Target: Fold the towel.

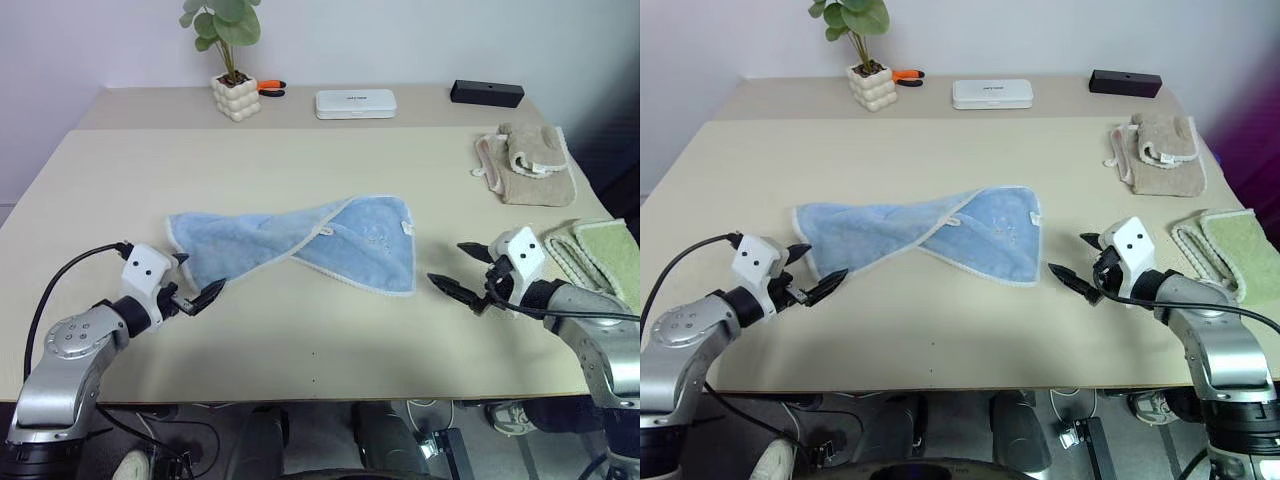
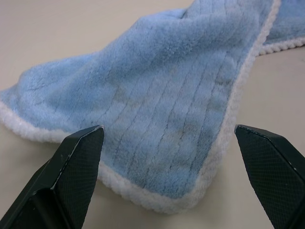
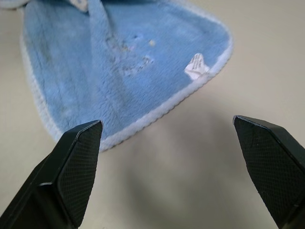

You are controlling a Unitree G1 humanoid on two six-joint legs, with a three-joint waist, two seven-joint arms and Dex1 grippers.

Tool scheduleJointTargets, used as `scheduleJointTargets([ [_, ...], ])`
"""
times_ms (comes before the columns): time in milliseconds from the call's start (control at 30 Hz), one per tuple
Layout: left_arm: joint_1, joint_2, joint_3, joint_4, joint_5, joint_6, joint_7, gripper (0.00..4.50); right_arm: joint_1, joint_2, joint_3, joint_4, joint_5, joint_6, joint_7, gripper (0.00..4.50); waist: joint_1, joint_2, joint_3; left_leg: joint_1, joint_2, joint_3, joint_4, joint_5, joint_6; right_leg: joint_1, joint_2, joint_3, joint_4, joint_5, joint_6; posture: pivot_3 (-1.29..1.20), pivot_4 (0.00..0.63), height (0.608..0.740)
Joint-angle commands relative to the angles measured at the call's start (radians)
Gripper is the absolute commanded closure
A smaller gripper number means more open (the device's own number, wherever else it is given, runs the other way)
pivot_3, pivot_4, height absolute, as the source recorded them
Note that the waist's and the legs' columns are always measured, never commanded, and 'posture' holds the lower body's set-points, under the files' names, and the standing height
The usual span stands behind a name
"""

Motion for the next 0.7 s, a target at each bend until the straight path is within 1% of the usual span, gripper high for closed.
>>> scheduleJointTargets([
  [33,-0.002,0.006,0.009,-0.021,-0.001,-0.018,-0.005,0.01,-0.025,0.007,0.002,-0.021,-0.006,-0.023,-0.01,0.0,-0.001,0.0,0.0,0.0,0.0,0.0,0.0,0.0,0.0,0.0,0.0,0.0,0.0,0.0,0.0,0.0,0.15,0.734],
  [300,-0.012,0.005,-0.017,-0.049,-0.002,-0.02,-0.018,0.01,-0.052,0.03,0.039,-0.007,-0.027,-0.039,-0.028,0.0,0.001,0.0,0.0,0.0,0.0,0.0,0.0,0.0,0.0,0.0,0.0,0.0,0.0,0.0,0.0,0.0,0.15,0.734],
  [500,-0.002,0.022,-0.099,-0.138,0.001,-0.035,-0.072,0.01,-0.105,0.072,0.089,0.041,-0.06,-0.078,-0.043,0.0,0.0,0.0,0.0,0.0,0.0,0.0,0.0,0.0,0.0,0.0,0.0,0.0,0.0,0.0,0.0,0.0,0.15,0.734],
  [600,0.016,0.058,-0.121,-0.126,0.054,-0.062,-0.085,0.01,-0.124,0.094,0.111,0.056,-0.07,-0.09,-0.046,0.0,-0.003,0.0,0.0,0.0,0.0,0.0,0.0,0.0,0.0,0.0,0.0,0.0,0.0,0.0,0.0,0.0,0.15,0.734],
  [700,0.008,0.072,-0.137,-0.09,0.121,-0.083,-0.054,0.01,-0.138,0.108,0.131,0.066,-0.075,-0.099,-0.041,0.0,-0.001,0.0,0.0,0.0,0.0,0.0,-0.001,0.0,0.0,-0.001,0.0,0.0,0.0,0.0,0.0,0.0,0.15,0.734],
])
